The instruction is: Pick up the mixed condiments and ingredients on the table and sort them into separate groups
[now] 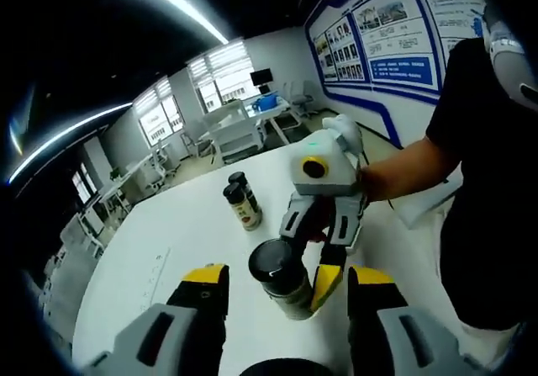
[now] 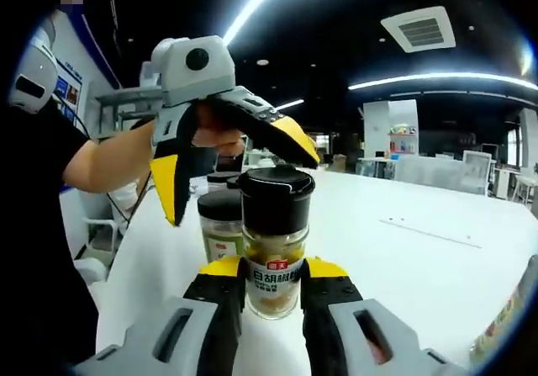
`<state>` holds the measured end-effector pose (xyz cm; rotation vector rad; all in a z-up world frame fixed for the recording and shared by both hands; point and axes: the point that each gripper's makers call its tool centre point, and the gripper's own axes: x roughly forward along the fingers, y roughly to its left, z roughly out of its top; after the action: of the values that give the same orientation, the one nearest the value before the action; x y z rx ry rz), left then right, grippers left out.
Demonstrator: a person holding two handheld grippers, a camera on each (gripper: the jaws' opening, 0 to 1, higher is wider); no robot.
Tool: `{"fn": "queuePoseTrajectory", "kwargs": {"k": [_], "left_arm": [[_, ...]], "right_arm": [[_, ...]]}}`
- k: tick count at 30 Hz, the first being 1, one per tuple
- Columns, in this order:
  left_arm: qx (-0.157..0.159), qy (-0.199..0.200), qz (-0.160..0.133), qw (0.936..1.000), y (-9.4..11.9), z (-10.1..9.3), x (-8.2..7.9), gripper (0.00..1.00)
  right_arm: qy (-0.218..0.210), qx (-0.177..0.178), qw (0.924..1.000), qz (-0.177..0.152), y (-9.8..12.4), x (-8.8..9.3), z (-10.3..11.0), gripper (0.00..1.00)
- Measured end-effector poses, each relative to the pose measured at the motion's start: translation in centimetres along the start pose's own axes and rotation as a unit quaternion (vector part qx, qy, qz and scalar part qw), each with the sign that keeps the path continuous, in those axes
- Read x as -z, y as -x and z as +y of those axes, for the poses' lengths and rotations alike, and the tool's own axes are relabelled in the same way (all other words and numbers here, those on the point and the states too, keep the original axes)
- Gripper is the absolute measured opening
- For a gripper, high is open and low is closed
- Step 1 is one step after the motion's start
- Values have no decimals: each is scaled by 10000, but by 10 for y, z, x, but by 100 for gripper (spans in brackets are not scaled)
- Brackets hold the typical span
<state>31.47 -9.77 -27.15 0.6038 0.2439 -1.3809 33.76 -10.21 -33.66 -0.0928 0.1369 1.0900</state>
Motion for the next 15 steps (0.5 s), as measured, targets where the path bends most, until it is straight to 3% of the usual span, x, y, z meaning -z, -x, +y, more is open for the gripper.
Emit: {"fn": "queuePoseTrajectory", "kwargs": {"k": [5, 8, 12, 15], "left_arm": [[-704, 257, -357, 9965, 25, 22, -5, 62], [-1195, 222, -225, 9923, 37, 33, 3, 62], [-1287, 259, -211, 9911, 44, 27, 9, 64], [-1228, 387, -368, 9910, 46, 16, 11, 72]], "right_arm": [[-70, 612, 9981, 47, 15, 3, -32, 26], [-76, 1084, 9938, 212, 25, 10, -51, 26], [-196, 1620, 9862, 296, 37, 16, -71, 26], [-219, 1940, 9806, 187, 47, 17, -81, 26]]}}
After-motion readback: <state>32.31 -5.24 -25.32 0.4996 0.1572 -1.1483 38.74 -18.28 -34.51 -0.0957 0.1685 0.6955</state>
